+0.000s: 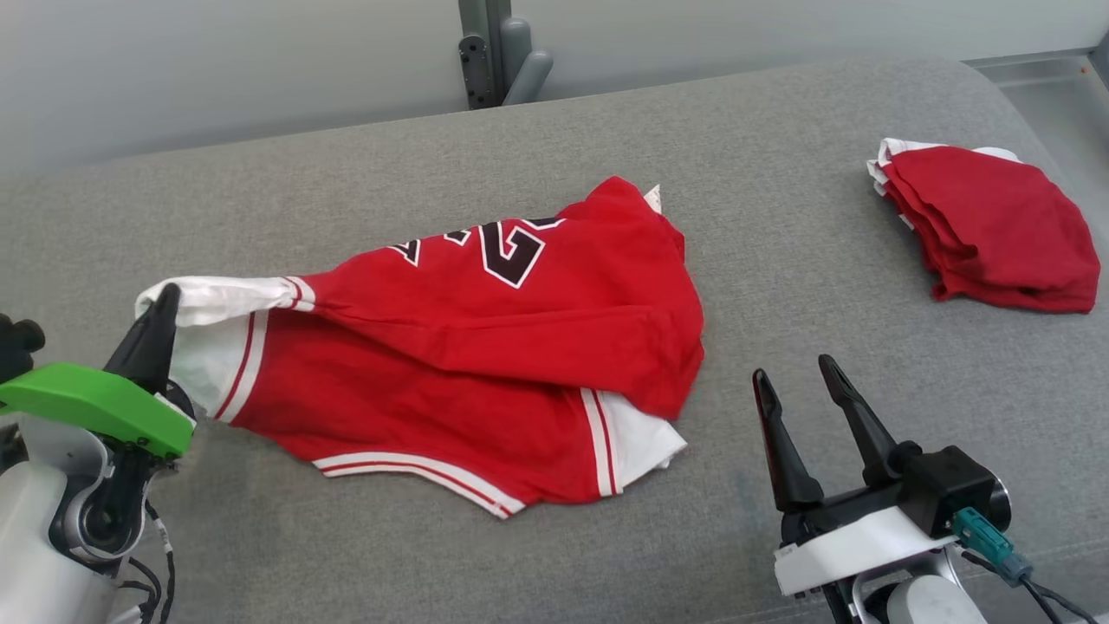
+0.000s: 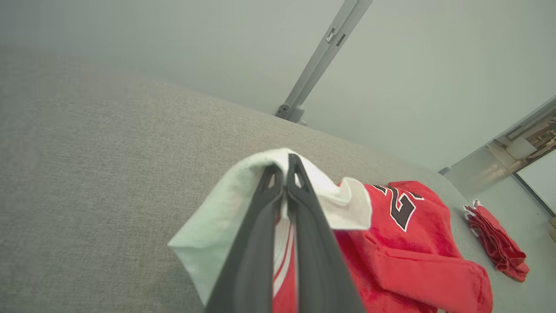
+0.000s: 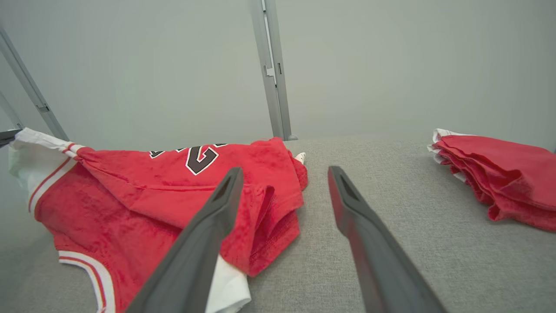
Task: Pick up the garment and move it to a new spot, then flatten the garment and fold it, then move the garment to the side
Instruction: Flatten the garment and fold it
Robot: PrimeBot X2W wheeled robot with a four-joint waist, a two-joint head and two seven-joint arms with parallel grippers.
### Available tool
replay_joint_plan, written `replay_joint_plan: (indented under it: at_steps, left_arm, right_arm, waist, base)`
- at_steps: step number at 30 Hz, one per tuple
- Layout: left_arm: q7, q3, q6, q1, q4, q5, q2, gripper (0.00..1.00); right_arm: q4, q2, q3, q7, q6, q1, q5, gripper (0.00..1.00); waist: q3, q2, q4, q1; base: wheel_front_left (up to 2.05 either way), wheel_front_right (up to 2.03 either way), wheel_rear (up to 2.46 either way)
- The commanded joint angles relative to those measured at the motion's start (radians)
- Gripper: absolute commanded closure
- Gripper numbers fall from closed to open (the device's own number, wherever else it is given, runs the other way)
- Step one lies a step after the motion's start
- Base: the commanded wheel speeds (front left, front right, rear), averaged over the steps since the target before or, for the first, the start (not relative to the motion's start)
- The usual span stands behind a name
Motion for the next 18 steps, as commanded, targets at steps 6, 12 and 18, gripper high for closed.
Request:
replay_joint_plan:
  at_steps: [6,12,18]
  left_arm:
    - [-0.134,0.018,-0.010,0.046,-0.017,0.052,-0.014,0.00]
    - [-0.194,0.126,0.026,0.189,-0.134,0.216,-0.068,0.00]
    - [-0.193,0.314,0.020,0.376,-0.295,0.475,-0.244,0.00]
  right_arm:
    - [0.018,-0.002,0.014,0.001,-0.002,-0.004,-0.006,0.00]
    - [0.044,-0.002,0.011,0.001,-0.002,0.011,0.007,0.00]
    - [0.097,-0.002,0.018,0.001,-0.002,-0.024,0.038,0.00]
  waist:
    - [-0.009,0.0000,0.019,0.0000]
    - [-0.022,0.0000,0.051,0.0000]
    - [-0.026,0.0000,0.101,0.0000]
  base:
    - [0.00,0.00,0.00]
    - [0.00,0.00,0.00]
    - [0.00,0.00,0.00]
